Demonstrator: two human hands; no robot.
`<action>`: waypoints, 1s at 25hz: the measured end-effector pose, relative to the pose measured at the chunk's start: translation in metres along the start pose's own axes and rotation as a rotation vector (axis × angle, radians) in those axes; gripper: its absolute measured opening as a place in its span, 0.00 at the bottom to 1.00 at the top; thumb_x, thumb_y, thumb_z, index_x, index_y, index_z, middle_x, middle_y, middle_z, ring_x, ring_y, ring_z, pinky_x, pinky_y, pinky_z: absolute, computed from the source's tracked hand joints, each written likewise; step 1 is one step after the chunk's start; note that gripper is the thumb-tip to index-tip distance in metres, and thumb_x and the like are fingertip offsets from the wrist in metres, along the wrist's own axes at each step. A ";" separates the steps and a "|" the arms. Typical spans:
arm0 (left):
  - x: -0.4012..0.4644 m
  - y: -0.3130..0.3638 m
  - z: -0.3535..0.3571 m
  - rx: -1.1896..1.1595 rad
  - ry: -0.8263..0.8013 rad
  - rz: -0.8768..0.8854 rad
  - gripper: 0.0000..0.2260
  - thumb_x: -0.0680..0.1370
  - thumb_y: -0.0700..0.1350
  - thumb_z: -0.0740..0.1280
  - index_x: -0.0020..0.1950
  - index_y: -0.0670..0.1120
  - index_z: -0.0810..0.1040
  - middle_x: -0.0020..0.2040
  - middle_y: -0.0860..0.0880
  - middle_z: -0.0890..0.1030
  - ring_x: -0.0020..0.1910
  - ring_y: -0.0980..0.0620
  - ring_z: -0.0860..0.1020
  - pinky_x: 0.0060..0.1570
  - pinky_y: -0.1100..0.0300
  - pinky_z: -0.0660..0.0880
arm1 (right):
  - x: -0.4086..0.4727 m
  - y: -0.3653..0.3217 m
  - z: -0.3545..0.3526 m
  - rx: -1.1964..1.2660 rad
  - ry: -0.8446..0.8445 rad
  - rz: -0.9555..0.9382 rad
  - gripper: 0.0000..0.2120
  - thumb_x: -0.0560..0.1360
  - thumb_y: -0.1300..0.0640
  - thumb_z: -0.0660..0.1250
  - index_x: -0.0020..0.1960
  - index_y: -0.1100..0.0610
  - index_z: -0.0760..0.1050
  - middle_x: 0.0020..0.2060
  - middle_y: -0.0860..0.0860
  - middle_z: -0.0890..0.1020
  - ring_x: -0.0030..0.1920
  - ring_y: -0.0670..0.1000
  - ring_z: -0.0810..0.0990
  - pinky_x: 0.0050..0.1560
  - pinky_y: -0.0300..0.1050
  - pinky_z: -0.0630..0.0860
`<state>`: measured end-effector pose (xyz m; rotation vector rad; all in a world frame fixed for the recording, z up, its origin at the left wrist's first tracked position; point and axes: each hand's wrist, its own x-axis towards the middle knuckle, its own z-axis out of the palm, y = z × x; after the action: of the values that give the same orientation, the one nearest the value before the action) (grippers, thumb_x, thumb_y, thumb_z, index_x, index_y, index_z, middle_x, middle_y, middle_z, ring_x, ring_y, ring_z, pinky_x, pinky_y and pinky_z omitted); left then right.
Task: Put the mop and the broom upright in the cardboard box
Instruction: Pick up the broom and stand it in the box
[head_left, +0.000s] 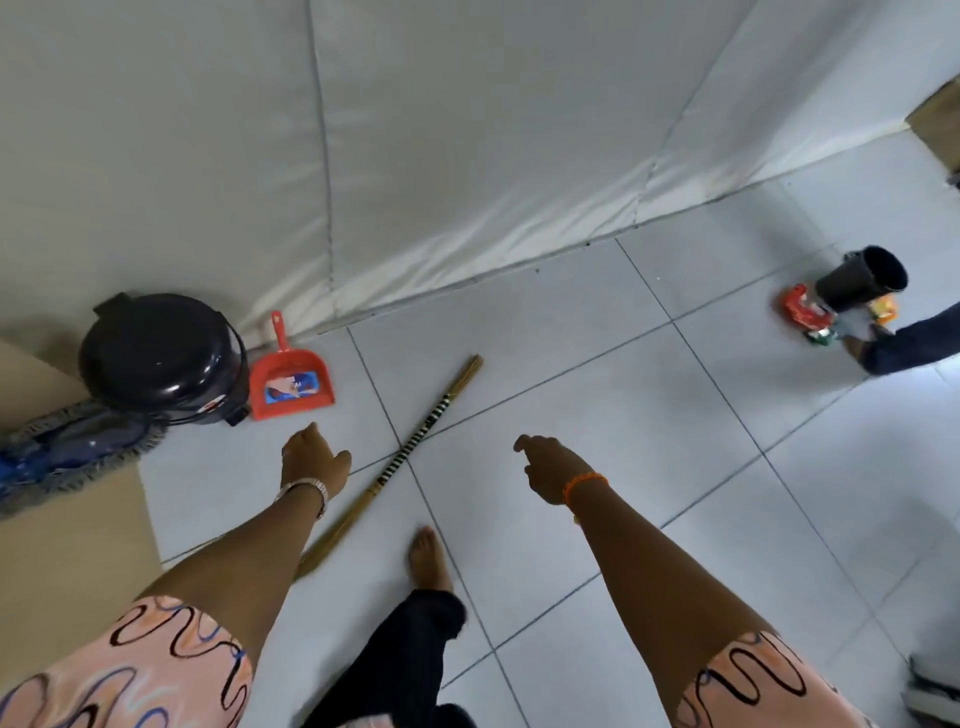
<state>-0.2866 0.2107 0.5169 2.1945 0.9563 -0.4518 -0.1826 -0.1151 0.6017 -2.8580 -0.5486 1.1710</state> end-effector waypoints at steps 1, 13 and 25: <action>0.011 0.007 0.010 0.003 -0.011 -0.035 0.35 0.72 0.47 0.68 0.75 0.38 0.59 0.72 0.34 0.66 0.72 0.34 0.63 0.71 0.42 0.63 | 0.018 0.011 -0.014 -0.054 -0.008 -0.035 0.21 0.78 0.61 0.57 0.70 0.55 0.63 0.64 0.58 0.73 0.66 0.58 0.70 0.62 0.55 0.72; 0.091 0.010 0.126 -0.061 -0.064 -0.255 0.29 0.73 0.49 0.69 0.72 0.42 0.67 0.70 0.37 0.71 0.70 0.36 0.67 0.69 0.43 0.66 | 0.232 0.090 -0.031 0.519 0.072 0.199 0.11 0.73 0.60 0.67 0.56 0.59 0.77 0.48 0.54 0.82 0.51 0.54 0.79 0.59 0.49 0.75; 0.305 -0.086 0.384 0.067 -0.086 -0.118 0.26 0.73 0.43 0.70 0.70 0.43 0.69 0.65 0.40 0.71 0.65 0.37 0.67 0.63 0.45 0.69 | 0.575 0.081 0.191 1.291 -0.253 0.489 0.18 0.72 0.60 0.60 0.57 0.72 0.68 0.31 0.55 0.69 0.34 0.51 0.66 0.39 0.44 0.71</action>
<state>-0.1623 0.1327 0.0411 2.1672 1.0409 -0.6364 0.0926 -0.0312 0.0618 -1.7156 0.7277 1.2312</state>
